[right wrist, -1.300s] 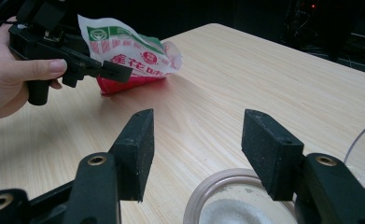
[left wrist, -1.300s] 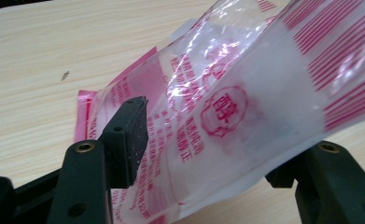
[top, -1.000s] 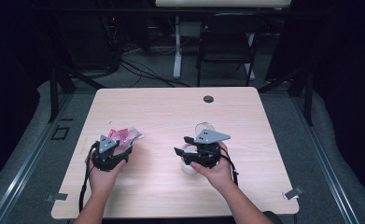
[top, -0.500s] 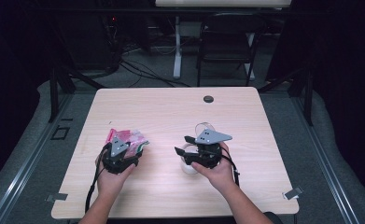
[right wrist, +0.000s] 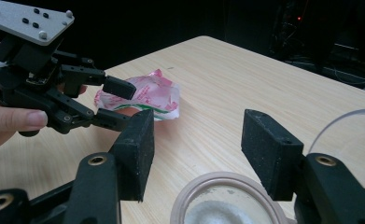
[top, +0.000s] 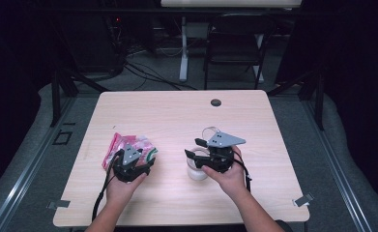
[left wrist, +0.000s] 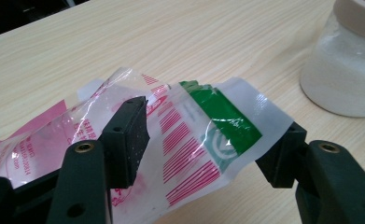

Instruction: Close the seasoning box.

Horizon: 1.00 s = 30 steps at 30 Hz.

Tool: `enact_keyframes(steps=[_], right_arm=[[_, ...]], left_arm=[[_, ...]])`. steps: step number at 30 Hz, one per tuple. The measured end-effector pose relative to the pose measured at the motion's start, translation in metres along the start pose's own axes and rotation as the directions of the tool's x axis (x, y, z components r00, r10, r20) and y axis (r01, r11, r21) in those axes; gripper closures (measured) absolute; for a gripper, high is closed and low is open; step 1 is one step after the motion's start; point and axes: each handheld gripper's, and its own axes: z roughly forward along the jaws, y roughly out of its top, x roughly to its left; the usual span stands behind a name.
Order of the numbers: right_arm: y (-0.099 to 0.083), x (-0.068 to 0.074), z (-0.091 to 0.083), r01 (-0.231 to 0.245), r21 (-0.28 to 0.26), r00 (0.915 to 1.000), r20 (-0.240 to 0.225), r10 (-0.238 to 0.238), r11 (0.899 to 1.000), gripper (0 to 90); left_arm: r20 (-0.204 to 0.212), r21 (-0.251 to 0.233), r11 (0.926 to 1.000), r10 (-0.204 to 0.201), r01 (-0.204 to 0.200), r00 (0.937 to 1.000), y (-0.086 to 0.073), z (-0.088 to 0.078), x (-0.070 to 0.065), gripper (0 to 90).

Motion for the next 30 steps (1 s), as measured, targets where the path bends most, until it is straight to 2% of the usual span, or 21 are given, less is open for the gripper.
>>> enact_keyframes(steps=[13,24,26,30], right_arm=[[0.004,-0.009,-0.013,-0.015,-0.013,0.9994,0.031,0.016,1.000,47.9],[0.008,-0.030,-0.033,-0.061,-0.044,0.9935,0.093,0.065,0.997,51.4],[0.008,-0.035,-0.037,-0.075,-0.054,0.9918,0.099,0.080,0.996,55.2],[0.009,-0.040,-0.043,-0.099,-0.069,0.9911,0.083,0.104,0.993,57.6]], left_arm=[[0.041,0.002,0.9979,0.064,-0.064,0.9971,0.006,0.004,-0.020,41.1],[0.068,-0.011,0.9968,0.079,-0.079,0.9946,0.009,0.004,-0.030,40.9],[0.069,-0.013,0.9967,0.081,-0.081,0.9943,0.010,0.004,-0.030,40.9],[0.073,-0.012,0.9965,0.083,-0.083,0.9939,0.010,0.004,-0.031,40.9]])
